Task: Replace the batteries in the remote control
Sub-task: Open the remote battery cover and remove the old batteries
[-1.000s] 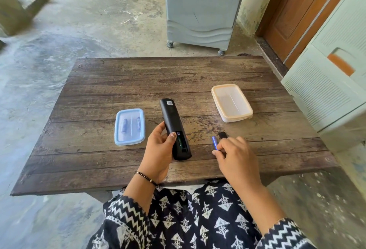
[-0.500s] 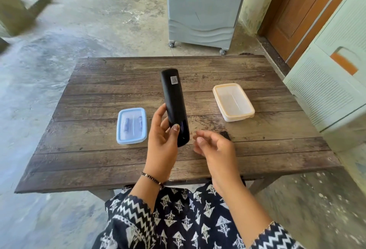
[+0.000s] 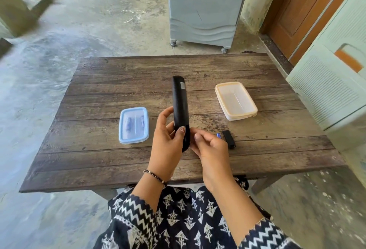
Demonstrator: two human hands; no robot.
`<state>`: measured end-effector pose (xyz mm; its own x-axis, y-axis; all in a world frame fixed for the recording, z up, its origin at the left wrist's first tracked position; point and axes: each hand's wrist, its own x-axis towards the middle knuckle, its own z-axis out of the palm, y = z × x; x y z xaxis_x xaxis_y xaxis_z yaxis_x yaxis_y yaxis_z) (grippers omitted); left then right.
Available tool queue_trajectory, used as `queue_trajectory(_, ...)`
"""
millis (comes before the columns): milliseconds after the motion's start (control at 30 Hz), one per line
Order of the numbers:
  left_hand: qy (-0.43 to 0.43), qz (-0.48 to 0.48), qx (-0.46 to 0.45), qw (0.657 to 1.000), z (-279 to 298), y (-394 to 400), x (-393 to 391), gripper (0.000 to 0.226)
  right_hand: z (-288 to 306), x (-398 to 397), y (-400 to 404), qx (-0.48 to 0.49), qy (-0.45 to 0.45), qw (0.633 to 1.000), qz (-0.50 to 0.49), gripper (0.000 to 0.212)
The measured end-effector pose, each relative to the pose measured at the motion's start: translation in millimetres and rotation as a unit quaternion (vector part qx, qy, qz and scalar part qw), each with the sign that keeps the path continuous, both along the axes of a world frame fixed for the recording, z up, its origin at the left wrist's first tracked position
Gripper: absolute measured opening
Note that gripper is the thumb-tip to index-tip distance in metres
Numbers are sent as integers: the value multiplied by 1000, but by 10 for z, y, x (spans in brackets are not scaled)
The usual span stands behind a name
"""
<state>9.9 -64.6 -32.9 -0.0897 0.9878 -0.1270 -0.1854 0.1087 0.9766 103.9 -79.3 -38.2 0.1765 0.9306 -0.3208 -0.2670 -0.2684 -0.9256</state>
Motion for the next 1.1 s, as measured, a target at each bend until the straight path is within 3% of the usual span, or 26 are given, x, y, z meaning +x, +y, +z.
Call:
queue_trajectory(133, -22, -34, -18, 999, 58, 4, -61, 51, 5, 10, -30, 15, -31, 999, 22, 25)
queue_trajectory(233, -20, -64, -18, 998, 115, 15, -104, 53, 33, 39, 5, -33, 83, 996, -4, 25)
queue_trajectory(333, 129, -81, 24, 988, 177, -3, -42, 56, 32, 34, 59, -119, 293, 946, -66, 22)
queue_trajectory(400, 249, -80, 57, 963, 184, -13, 23, 61, 38, 26, 68, -150, 378, 908, -102, 19)
queue_trajectory(500, 324, -67, 76, 941, 165, -14, 76, 65, 59, 12, 57, -158, 417, 885, -136, 22)
queue_trajectory(633, 295, -50, 71, 952, 168, -12, 65, 61, 14, 54, 76, -163, 410, 889, -123, 25)
queue_trajectory(733, 192, -20, 46, 980, 199, -10, 25, 55, 27, 141, 69, -127, 297, 944, -67, 22)
queue_trajectory(833, 86, 7, -6, 996, 184, 11, -21, 48, 79, 270, 26, -65, 38, 997, -30, 18)
queue_trajectory(900, 44, 19, -55, 997, 135, 41, -36, 46, 79, 412, 27, -24, -175, 983, -47, 19)
queue_trajectory(967, 0, 24, -108, 994, 79, 64, -41, 46, 63, 569, 47, 5, -333, 941, -60, 22)
queue_trajectory(1100, -64, 10, -165, 984, -2, 73, -48, 46, -15, 726, 104, -20, -428, 903, -34, 20)
